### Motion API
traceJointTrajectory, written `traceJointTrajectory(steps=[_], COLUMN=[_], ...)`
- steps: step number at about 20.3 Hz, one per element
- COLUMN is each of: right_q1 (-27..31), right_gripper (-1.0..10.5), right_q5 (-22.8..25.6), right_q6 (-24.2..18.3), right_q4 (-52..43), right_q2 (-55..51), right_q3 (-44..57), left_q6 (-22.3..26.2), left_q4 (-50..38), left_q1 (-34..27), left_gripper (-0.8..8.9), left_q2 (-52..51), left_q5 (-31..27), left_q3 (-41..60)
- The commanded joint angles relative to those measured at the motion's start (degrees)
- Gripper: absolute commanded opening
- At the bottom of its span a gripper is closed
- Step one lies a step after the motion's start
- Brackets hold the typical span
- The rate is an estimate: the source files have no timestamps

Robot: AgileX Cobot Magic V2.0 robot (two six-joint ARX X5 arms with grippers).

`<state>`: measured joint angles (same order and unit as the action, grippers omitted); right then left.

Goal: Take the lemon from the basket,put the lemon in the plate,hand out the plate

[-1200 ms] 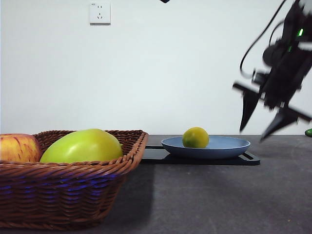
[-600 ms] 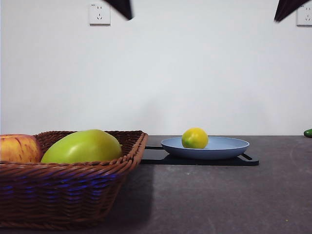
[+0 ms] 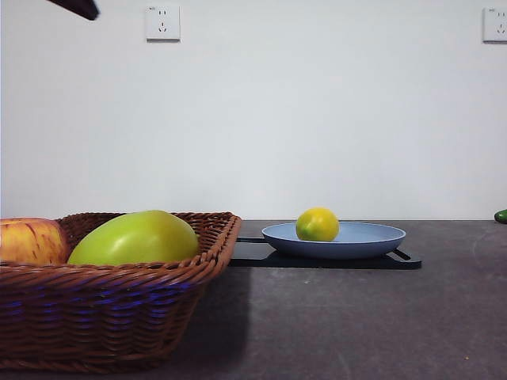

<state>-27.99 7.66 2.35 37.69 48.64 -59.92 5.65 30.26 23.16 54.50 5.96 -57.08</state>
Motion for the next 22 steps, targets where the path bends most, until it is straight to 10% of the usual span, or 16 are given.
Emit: traceJointTrajectory(steps=[1, 8, 22], right_q1=[-1.73, -3.76, -3.54], right_gripper=[0.0, 0.0, 0.0], right_q5=[0.26, 0.22, 3.37], right_q6=[0.57, 3.30, 3.10], right_q4=[-10.01, -29.73, -29.73], right_q2=[-4.61, -18.14, -18.84], right_q3=[10.08, 33.38, 33.46], left_q6=[-2.84, -7.69, -7.54], left_q4=[-5.09, -19.10, -19.47], left_q1=[0.17, 0.17, 0.11], left_gripper=[0.06, 0.06, 0.09], left_q2=[-7.91, -30.75, -32.04], left_q5=[0.24, 0.20, 0.09], left_q3=[8.59, 30.08, 30.05])
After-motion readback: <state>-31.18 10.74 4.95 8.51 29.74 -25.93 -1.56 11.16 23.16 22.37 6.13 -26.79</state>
